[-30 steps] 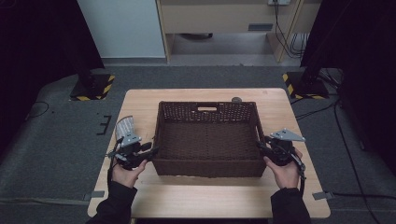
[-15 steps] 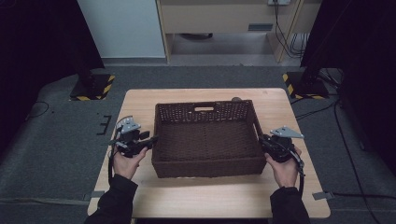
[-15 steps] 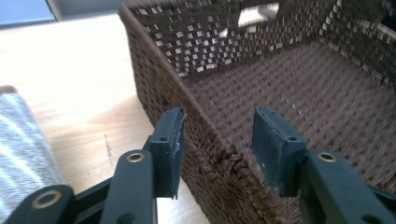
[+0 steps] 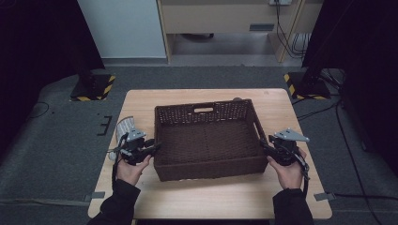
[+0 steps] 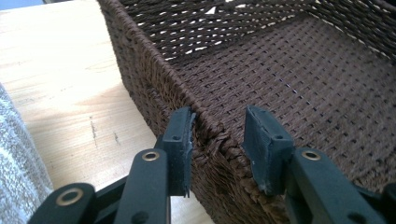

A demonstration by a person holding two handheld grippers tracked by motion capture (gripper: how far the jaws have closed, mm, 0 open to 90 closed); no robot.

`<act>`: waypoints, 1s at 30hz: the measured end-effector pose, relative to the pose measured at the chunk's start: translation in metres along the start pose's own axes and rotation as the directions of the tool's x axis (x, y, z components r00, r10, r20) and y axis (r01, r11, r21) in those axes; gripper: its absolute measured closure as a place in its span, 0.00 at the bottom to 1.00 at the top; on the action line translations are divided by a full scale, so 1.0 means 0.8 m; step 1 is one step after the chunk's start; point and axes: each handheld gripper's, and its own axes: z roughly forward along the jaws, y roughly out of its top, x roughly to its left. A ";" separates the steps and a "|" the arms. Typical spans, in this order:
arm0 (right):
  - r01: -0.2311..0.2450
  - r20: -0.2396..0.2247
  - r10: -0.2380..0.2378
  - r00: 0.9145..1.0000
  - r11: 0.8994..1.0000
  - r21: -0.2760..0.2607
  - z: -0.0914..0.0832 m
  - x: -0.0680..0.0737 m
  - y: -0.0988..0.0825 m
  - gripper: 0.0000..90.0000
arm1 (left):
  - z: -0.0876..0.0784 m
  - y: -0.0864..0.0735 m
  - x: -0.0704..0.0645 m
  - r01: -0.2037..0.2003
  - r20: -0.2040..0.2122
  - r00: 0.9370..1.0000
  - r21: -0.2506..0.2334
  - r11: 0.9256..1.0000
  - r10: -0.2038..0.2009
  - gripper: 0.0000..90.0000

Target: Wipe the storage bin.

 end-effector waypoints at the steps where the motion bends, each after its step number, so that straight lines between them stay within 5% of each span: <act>1: 0.004 0.000 -0.004 1.000 1.000 0.005 0.001 0.000 -0.001 0.69 | -0.001 0.000 -0.001 -0.003 -0.003 1.000 0.000 1.000 0.003 0.68; 8: 0.001 0.005 -0.001 1.000 0.998 0.059 0.010 -0.002 -0.006 0.84 | -0.007 0.009 0.003 -0.018 -0.024 1.000 -0.034 0.999 0.017 0.64; 14: 0.004 0.017 -0.005 1.000 0.999 0.040 0.019 -0.006 -0.004 0.86 | 0.001 0.023 0.020 0.015 -0.033 0.999 -0.054 0.998 -0.017 0.59; 19: 0.006 0.023 -0.007 1.000 0.999 0.045 0.027 -0.006 -0.005 0.81 | 0.021 0.019 0.018 -0.003 -0.029 1.000 -0.013 1.000 0.002 0.64; 30: -0.003 0.012 0.003 1.000 1.000 -0.014 0.004 -0.004 0.000 0.66 | 0.012 0.012 0.006 -0.002 -0.054 0.999 -0.019 1.000 0.001 0.68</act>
